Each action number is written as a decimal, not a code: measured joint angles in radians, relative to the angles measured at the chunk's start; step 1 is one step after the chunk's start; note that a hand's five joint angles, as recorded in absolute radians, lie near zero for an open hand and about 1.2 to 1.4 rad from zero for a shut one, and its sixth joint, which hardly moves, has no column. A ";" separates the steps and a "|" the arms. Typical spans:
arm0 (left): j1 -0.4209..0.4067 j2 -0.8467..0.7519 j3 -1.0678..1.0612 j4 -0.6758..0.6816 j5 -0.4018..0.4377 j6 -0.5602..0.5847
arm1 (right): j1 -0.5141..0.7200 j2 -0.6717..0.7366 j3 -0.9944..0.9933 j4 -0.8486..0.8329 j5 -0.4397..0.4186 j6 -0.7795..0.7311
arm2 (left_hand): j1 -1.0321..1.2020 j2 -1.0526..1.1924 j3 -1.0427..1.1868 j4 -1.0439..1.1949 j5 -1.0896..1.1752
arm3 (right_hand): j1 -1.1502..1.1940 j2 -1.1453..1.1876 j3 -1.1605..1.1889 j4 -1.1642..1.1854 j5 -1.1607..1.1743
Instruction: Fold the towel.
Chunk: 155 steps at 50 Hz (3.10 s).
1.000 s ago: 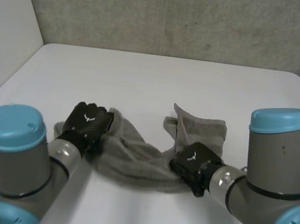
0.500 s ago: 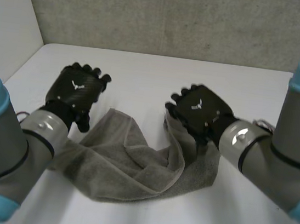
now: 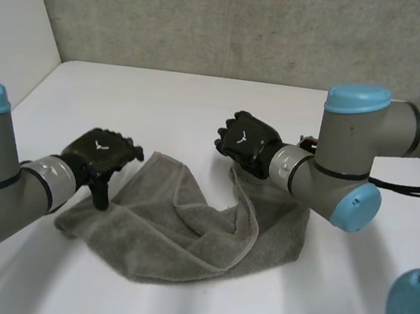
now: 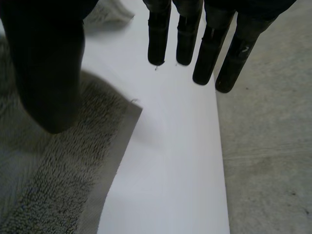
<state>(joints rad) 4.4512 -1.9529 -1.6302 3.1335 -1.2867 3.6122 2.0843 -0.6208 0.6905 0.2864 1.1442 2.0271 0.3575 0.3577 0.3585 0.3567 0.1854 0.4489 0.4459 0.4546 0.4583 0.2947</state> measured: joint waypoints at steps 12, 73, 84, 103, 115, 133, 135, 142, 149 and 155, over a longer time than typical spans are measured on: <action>-0.001 -0.090 0.029 -0.069 0.012 0.045 | -0.008 0.097 -0.054 -0.002 -0.030 -0.077 | 0.174 0.174 0.173 0.175 0.172 | 0.354 0.358 0.347 0.342 0.331; 0.022 -0.013 0.056 -0.059 0.001 0.075 | -0.075 0.128 -0.221 0.081 -0.116 0.204 | 0.831 0.859 0.857 0.860 0.843 | -0.167 -0.165 -0.180 -0.178 -0.218; 0.043 0.113 -0.076 -0.057 0.011 0.079 | -0.075 0.160 -0.222 0.134 -0.203 0.077 | 0.831 0.859 0.857 0.860 0.843 | -0.165 -0.165 -0.180 -0.178 -0.215; 0.044 0.117 -0.083 -0.029 0.010 0.081 | -0.064 0.204 -0.245 0.128 -0.172 -0.099 | 0.831 0.859 0.857 0.860 0.843 | 0.882 0.885 0.878 0.876 0.870; 0.030 -0.007 0.148 0.074 -0.013 0.051 | -0.066 0.212 -0.434 -0.071 -0.052 0.010 | 0.831 0.860 0.858 0.861 0.843 | 0.882 0.885 0.884 0.881 0.872; 0.024 -0.088 0.738 0.309 -0.345 -0.391 | -0.171 0.037 -0.588 -0.437 0.383 0.413 | 0.836 0.860 0.859 0.861 0.843 | 0.883 0.885 0.884 0.881 0.872; 0.025 -0.086 0.737 0.317 -0.367 -0.416 | -0.181 0.014 -0.555 -0.399 0.365 0.421 | 0.836 0.860 0.859 0.861 0.843 | 0.883 0.885 0.884 0.881 0.874; 0.025 -0.080 0.536 0.315 -0.333 -0.429 | -0.199 -0.040 -0.374 -0.184 0.201 0.427 | 0.836 0.861 0.859 0.861 0.843 | 0.883 0.885 0.884 0.881 0.875; 0.033 -0.085 0.192 0.335 -0.226 -0.394 | -0.226 -0.112 -0.056 -0.022 0.076 0.368 | 0.836 0.862 0.859 0.861 0.844 | 0.883 0.885 0.884 0.881 0.875; 0.047 -0.075 -0.055 0.371 -0.175 -0.291 | -0.266 -0.229 0.280 0.006 0.047 0.263 | 0.836 0.862 0.859 0.861 0.845 | 0.883 0.885 0.884 0.881 0.875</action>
<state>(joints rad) 4.4981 -2.0280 -1.6849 3.5043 -1.4615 3.3215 1.8186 -0.8498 0.9703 0.2923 1.1912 2.2898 1.1934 1.2194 1.2178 1.2180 1.0300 1.3320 1.3310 1.3383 1.3396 1.1698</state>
